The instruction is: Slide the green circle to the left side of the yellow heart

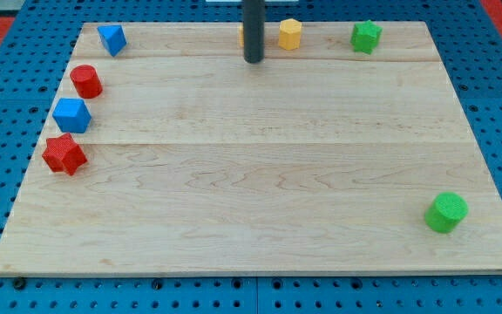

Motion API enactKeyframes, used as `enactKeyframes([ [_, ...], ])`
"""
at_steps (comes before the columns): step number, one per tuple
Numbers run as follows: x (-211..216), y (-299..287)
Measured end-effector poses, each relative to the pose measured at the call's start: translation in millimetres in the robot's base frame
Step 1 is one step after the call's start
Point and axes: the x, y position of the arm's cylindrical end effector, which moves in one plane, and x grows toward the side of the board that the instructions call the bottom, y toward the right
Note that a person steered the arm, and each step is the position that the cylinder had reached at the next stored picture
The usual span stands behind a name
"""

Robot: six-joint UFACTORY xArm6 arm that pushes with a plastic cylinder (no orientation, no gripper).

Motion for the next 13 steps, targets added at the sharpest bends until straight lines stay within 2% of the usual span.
enactKeyframes([
  [2, 97, 250],
  [3, 198, 300],
  [4, 237, 267],
  [5, 220, 164],
  [6, 214, 130],
  [7, 232, 207],
  [8, 262, 183],
  [10, 198, -6],
  [11, 186, 40],
  [12, 226, 107],
  [13, 283, 105],
])
